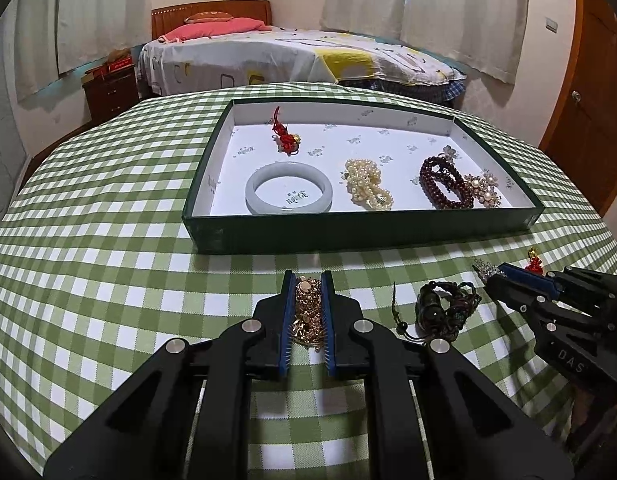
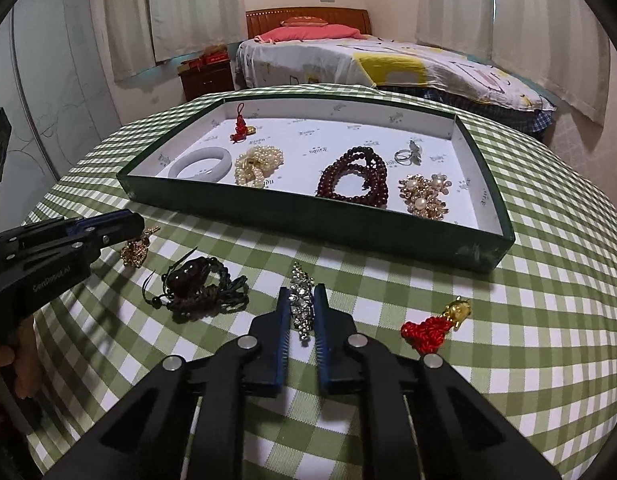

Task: Organize jewelry
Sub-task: 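Grasp the silver rhinestone brooch with the right tool while the left tool holds the chain, then carry chain and brooch into the tray and open both tools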

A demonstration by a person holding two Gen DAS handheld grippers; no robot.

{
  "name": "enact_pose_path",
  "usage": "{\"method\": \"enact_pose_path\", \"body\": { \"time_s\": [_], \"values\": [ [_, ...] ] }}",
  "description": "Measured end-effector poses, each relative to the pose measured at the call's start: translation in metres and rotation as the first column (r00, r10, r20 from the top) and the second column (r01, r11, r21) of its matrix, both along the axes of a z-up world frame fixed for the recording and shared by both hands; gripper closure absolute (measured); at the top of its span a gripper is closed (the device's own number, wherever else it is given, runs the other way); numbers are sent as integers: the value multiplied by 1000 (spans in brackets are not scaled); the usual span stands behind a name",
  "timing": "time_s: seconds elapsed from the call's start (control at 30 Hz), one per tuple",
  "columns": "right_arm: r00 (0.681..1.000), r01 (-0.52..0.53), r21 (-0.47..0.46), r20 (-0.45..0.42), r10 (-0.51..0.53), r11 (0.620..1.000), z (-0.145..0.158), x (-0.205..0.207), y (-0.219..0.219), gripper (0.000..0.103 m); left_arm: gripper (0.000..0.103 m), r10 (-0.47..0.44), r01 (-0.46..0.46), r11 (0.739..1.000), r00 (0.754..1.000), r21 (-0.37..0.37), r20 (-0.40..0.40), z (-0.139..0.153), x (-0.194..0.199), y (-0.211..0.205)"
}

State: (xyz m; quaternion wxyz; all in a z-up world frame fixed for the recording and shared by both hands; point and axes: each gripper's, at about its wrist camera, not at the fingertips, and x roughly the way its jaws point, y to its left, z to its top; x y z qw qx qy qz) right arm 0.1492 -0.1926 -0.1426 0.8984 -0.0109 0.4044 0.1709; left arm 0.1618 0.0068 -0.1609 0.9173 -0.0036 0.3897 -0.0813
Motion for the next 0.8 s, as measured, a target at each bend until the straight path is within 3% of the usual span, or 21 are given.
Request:
{"method": "enact_pose_path", "body": {
  "time_s": [0.33,0.8],
  "values": [
    [999,30,33,43,-31,999,16,-4,-12,91,90,0,1,1000,1000,-8,29,12,-2,-1],
    [989,58,84,128,-68,995,54,9,-23,91,90,-15,22,998,993,-62,116,58,6,-9]
  ]
}}
